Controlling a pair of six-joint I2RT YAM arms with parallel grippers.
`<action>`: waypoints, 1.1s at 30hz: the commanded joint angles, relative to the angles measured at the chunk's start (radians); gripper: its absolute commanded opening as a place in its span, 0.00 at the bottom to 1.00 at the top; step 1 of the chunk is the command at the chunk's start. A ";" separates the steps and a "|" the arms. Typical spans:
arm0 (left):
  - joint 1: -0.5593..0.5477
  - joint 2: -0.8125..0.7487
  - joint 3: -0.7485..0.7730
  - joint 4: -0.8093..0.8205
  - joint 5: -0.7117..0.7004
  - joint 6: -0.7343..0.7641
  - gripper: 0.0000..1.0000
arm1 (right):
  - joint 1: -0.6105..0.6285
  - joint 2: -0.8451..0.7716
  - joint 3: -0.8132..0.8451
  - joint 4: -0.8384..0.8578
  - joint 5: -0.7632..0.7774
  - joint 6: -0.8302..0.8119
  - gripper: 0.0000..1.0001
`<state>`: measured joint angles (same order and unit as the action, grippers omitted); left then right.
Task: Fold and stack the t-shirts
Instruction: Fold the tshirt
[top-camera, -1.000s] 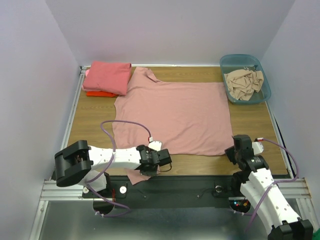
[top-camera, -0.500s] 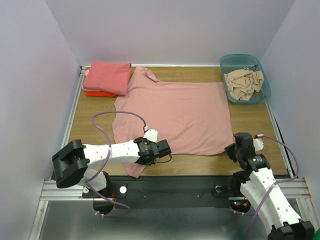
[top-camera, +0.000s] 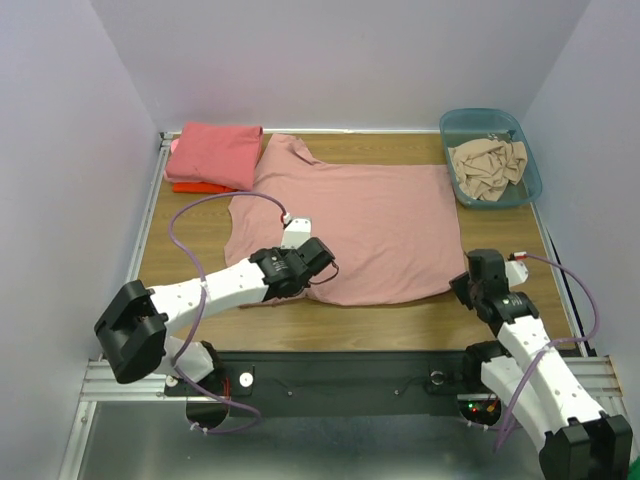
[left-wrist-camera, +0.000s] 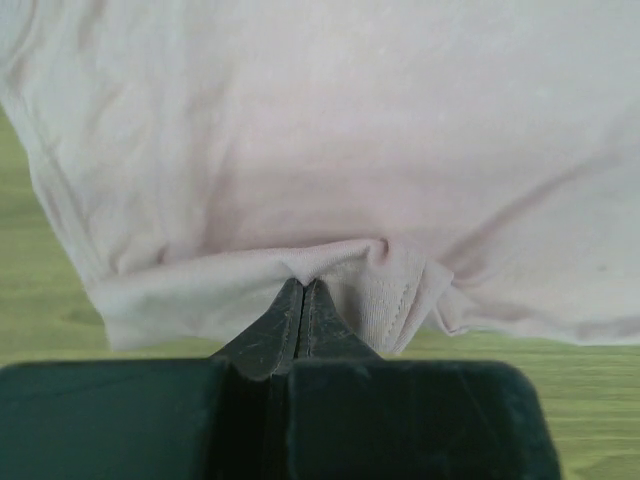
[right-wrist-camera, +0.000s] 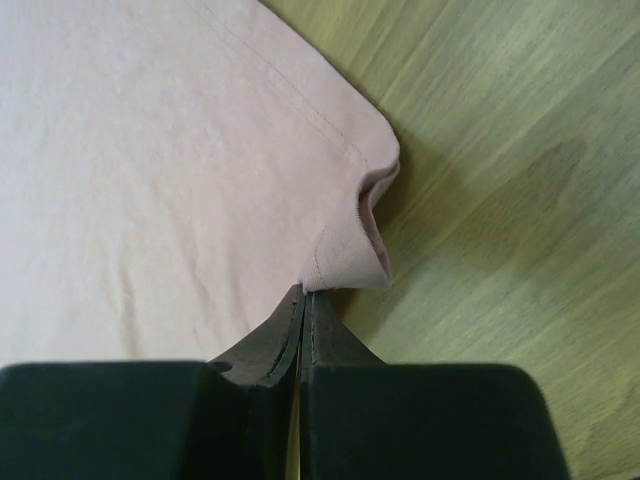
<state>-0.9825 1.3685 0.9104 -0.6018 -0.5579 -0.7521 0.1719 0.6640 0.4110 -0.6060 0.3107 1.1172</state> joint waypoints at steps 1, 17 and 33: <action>0.021 -0.057 0.036 0.245 -0.045 0.215 0.00 | 0.008 0.042 0.087 0.110 0.080 -0.023 0.00; 0.292 0.248 0.249 0.430 -0.028 0.572 0.00 | 0.008 0.442 0.290 0.322 0.211 -0.079 0.00; 0.466 0.525 0.633 0.286 0.059 0.553 0.98 | -0.014 0.893 0.624 0.313 0.240 -0.339 0.89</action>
<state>-0.5106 1.9606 1.4708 -0.2741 -0.5076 -0.1768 0.1646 1.5566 0.9783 -0.3054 0.5232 0.8402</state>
